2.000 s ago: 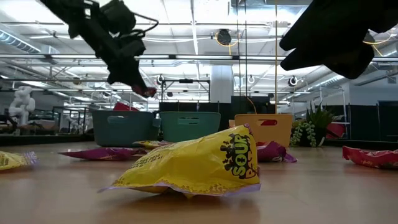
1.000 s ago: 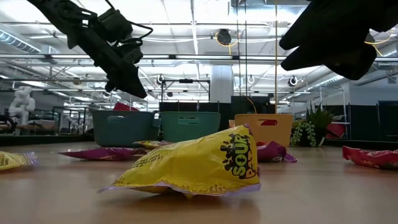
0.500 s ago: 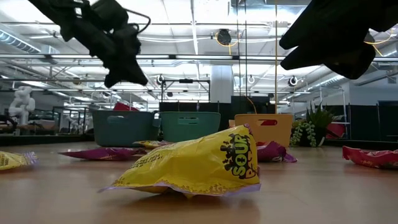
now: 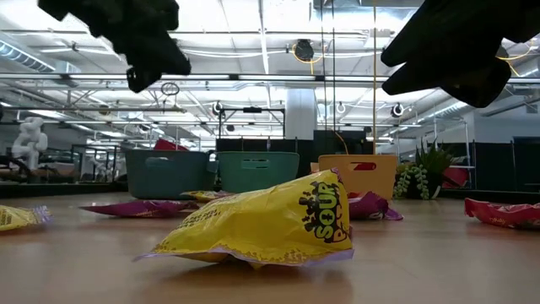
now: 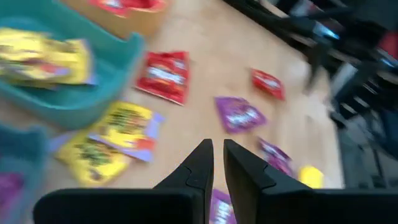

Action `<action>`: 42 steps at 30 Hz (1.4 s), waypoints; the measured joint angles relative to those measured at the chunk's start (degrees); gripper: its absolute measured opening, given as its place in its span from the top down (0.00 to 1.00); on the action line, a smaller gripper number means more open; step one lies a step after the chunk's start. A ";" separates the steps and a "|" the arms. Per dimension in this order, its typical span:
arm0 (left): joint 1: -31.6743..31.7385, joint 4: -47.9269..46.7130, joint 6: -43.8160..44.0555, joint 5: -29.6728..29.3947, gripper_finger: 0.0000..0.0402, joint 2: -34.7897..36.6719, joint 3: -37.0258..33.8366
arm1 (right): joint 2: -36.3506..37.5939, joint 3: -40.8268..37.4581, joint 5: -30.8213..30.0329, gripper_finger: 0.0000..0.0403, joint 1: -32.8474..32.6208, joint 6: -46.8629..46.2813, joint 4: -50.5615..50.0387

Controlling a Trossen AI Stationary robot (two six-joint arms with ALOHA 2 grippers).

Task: Sort candy
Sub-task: Put the violet candy into the blue bin

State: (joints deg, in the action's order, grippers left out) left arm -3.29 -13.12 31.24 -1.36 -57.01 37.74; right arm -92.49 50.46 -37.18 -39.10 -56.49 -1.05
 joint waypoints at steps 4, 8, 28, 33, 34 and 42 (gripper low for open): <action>-4.27 1.82 1.28 -0.16 0.88 0.00 0.00 | 0.00 0.00 0.01 0.65 0.01 0.04 0.00; -5.12 2.40 1.41 -0.27 0.88 0.00 0.00 | 0.00 0.00 0.02 0.65 -0.01 0.06 0.02; -1.34 2.09 -1.64 -3.00 0.64 -0.02 0.02 | 0.00 0.00 4.30 0.65 -0.01 1.55 2.16; -1.03 2.14 -1.66 -5.14 0.59 -0.02 0.02 | 0.00 0.00 4.23 0.65 0.01 3.38 2.14; -1.05 2.24 -1.66 -5.14 0.58 -0.02 0.02 | 0.00 0.00 4.23 0.65 0.01 3.67 2.14; -1.07 6.16 -1.60 -5.12 0.58 -0.02 0.09 | 0.00 0.00 4.21 0.65 0.01 4.94 2.09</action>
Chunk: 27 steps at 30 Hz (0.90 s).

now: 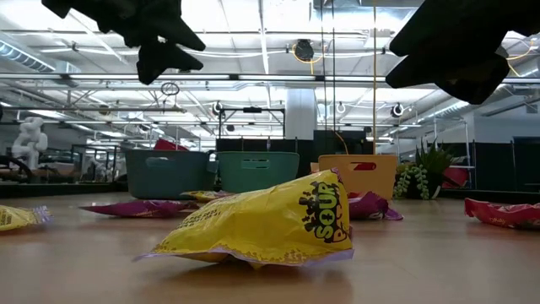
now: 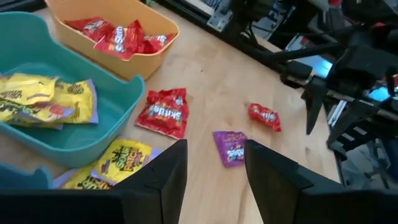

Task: Sort candy
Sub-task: Put the violet candy into the blue bin

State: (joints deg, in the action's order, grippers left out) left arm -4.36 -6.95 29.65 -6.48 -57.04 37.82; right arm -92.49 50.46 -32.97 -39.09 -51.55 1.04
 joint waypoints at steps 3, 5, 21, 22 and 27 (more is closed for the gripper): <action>-0.33 -0.12 -0.01 0.02 0.58 0.00 0.00 | 0.00 0.00 0.00 0.65 0.00 -0.04 0.00; -0.83 -1.42 0.03 0.03 0.58 -0.04 0.00 | 0.00 0.00 0.00 0.65 0.00 -0.07 0.10; -13.36 -3.92 -3.27 -0.21 0.59 -14.31 -0.02 | 0.00 0.02 0.22 0.65 0.00 -3.26 1.28; -14.84 -3.12 -3.78 -1.16 0.59 -15.50 -0.02 | 0.00 0.02 0.22 0.65 0.00 -3.26 1.34; -20.89 8.72 -7.97 -9.32 0.59 -21.19 -1.73 | 0.00 0.02 0.22 0.65 0.00 -3.28 1.38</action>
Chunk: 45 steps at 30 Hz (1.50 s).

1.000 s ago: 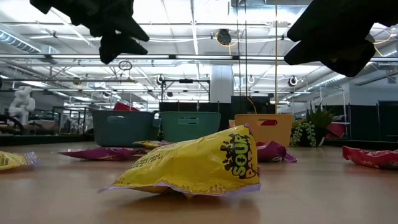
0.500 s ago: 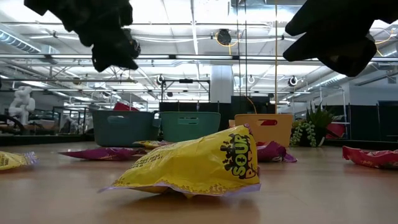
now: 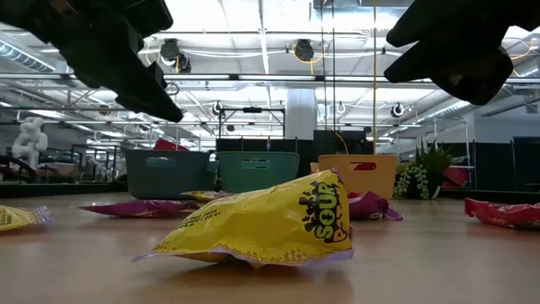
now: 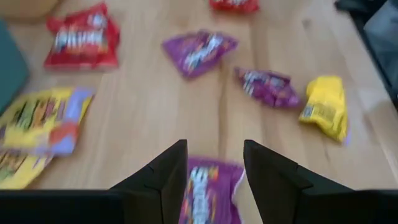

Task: Sort candy
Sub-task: Put the violet candy into the blue bin

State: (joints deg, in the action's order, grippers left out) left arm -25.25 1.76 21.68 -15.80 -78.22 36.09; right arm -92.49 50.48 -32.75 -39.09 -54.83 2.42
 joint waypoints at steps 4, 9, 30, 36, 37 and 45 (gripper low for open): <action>-2.46 12.26 -1.63 -4.86 0.59 -3.89 -3.82 | 0.00 0.00 0.02 0.65 0.00 0.00 0.57; -3.03 24.32 2.14 -6.55 0.59 -9.39 -9.43 | 0.00 0.00 0.02 0.65 0.00 0.00 0.95; -3.07 35.51 6.47 -6.79 0.62 -26.86 -10.70 | 0.00 0.00 0.01 0.65 -0.01 0.02 2.23; -3.08 35.68 6.36 -5.13 0.90 -26.88 -10.56 | 0.00 0.00 0.00 0.65 0.00 0.36 2.21; -3.07 35.68 6.38 -4.65 0.95 -26.88 -10.43 | 0.00 0.00 0.00 0.65 0.00 0.42 2.20; -3.14 37.10 6.01 -3.71 0.99 -24.29 -10.59 | 0.00 0.00 0.00 0.65 -0.01 0.46 2.17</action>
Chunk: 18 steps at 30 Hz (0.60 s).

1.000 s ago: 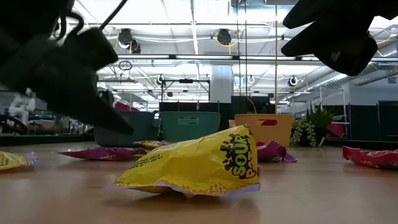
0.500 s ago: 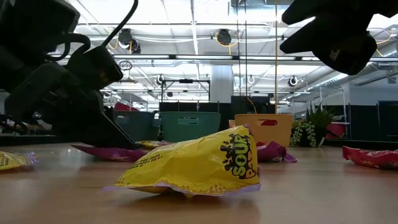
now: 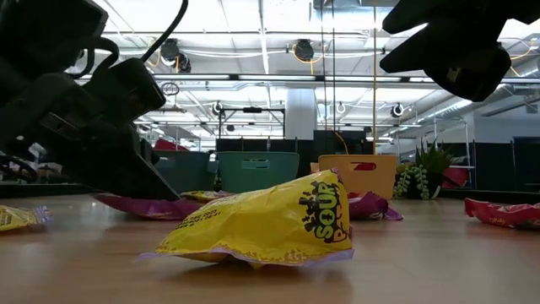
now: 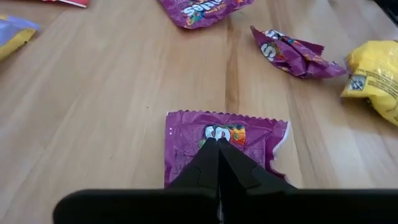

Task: Sort candy
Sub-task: Put the violet candy into the blue bin

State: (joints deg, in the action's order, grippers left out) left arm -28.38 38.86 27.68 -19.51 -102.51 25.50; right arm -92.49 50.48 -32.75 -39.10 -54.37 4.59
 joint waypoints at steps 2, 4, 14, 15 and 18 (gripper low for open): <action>-0.02 -1.38 -1.91 -0.04 0.99 2.39 -0.21 | 0.00 0.00 0.00 0.65 -0.01 0.00 -0.01; -0.03 -2.82 -3.46 -0.11 0.99 4.84 -0.25 | 0.00 0.00 -0.02 0.65 0.01 0.00 -0.01; 0.00 -12.09 -4.49 -2.35 1.00 18.33 -0.04 | 0.00 0.00 -0.03 0.65 -0.01 0.20 -0.03; 0.02 -13.35 -4.35 -2.88 1.00 19.90 -0.04 | 0.00 0.00 -0.12 0.65 -0.01 0.22 -0.01; 0.66 -17.70 -4.16 -6.20 1.00 25.50 0.02 | 0.00 0.00 -0.17 0.65 -0.01 0.22 -0.03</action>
State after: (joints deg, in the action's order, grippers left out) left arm -27.72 21.16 23.53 -25.70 -77.01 25.52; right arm -92.49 50.48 -32.93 -39.11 -54.15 4.56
